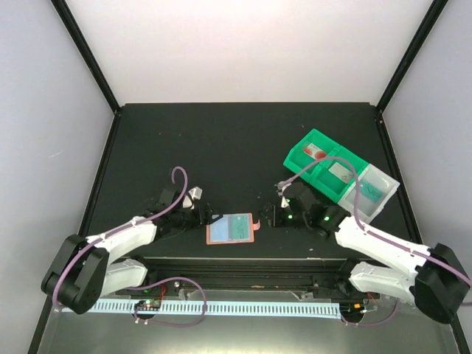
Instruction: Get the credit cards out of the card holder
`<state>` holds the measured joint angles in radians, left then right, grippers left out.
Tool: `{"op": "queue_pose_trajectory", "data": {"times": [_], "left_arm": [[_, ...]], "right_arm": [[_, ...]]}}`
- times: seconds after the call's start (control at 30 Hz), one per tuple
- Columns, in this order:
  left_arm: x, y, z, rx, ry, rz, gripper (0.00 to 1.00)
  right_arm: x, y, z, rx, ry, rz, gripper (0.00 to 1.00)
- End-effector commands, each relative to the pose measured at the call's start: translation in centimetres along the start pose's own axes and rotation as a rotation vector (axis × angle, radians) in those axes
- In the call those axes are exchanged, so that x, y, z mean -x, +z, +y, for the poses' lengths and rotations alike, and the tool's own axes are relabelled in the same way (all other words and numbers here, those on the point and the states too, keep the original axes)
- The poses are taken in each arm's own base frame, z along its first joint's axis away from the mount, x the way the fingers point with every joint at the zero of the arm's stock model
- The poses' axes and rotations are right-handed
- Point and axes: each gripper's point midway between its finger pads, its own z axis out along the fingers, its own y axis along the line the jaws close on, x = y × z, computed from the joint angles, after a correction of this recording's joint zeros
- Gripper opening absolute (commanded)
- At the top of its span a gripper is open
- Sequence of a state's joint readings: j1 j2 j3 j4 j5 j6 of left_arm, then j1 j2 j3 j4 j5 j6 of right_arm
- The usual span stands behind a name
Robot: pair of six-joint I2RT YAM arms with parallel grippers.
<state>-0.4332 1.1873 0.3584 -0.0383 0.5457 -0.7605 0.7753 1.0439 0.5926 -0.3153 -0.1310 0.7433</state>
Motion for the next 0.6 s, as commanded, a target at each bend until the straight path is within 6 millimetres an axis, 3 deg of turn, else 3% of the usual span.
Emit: {"op": "queue_pose_trajectory", "data": {"times": [0.0,0.2,0.43,0.57], "left_arm": [[0.5,-1.1,-1.0,-0.018,0.032,-0.048,0.79],[-0.3,-0.9,-0.2,0.001,0.045,-0.029,0.79],[-1.5,0.0,-0.1,-0.041,0.036,0.022,0.82],[-2.1,0.6,-0.1,-0.061,0.019,0.05,0.82]], "right_arm": [[0.7,0.9,4.3,0.068,-0.023,-0.045,0.52],[-1.2,3.1,7.8,0.143,-0.029,-0.018,0.52],[-3.1,6.4,7.6,0.117,-0.003,0.052,0.53],[-3.9,7.6,6.1,0.05,-0.004,0.072,0.53]]}}
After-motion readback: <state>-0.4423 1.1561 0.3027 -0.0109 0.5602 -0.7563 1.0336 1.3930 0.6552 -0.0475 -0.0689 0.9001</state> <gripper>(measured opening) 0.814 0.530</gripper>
